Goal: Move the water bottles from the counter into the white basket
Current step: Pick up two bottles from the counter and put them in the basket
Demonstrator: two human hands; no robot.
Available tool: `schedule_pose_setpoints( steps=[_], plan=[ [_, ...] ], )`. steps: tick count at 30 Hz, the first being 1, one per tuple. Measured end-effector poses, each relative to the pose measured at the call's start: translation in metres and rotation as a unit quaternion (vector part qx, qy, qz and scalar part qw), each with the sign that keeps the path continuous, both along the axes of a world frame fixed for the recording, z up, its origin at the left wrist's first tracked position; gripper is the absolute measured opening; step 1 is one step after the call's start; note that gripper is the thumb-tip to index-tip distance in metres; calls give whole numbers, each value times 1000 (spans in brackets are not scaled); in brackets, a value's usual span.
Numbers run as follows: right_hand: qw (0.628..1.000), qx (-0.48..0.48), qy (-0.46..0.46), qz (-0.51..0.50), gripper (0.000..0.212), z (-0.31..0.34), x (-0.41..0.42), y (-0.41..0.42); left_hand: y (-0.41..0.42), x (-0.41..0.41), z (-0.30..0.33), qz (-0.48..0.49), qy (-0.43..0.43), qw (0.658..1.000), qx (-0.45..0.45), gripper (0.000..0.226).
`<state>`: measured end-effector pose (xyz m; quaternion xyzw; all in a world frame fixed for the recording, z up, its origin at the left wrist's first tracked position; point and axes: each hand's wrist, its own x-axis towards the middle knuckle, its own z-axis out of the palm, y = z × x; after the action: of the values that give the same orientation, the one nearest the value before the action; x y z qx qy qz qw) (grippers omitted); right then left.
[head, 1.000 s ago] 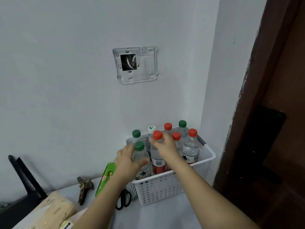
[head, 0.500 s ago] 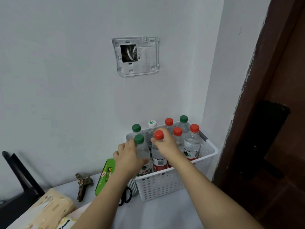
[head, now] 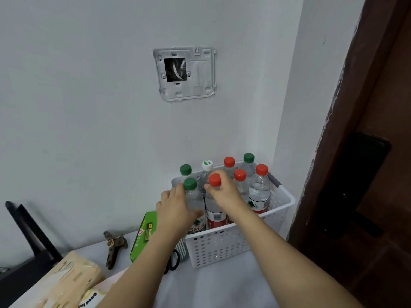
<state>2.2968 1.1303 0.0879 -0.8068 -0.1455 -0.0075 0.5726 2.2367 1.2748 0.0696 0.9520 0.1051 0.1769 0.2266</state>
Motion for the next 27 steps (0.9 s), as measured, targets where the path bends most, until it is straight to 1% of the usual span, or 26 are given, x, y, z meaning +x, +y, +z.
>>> schedule_pose_setpoints(
  steps=[5,9,12,15,17,19,21,24,27],
  plan=[
    [1000,-7,0,-17,23,1,-1,1,-1,1,2,0,12,1000,2,72],
    [999,-30,-12,-34,32,8,-9,2,-2,-1,5,-7,28,1000,-10,73],
    [999,-40,-14,-33,38,14,-20,-3,-3,-4,11,-10,43,999,6,72],
    [998,-50,-26,-34,40,23,-34,-15,-5,-7,18,-15,52,998,28,71],
    [997,-58,-27,-40,48,32,-43,-24,-7,-9,22,-23,50,998,25,70],
    [996,-68,-33,-53,53,42,-53,-35,-8,-13,25,-35,24,999,-1,66],
    [993,-74,-50,-78,52,53,-65,-46,-7,-19,28,-51,-11,999,-3,63],
    [984,-100,-76,-122,54,70,-88,-63,-5,-28,37,-79,-67,992,74,59],
    [972,-140,-97,-163,55,82,-115,-81,-8,-35,56,-133,-112,976,131,61]
  ],
)
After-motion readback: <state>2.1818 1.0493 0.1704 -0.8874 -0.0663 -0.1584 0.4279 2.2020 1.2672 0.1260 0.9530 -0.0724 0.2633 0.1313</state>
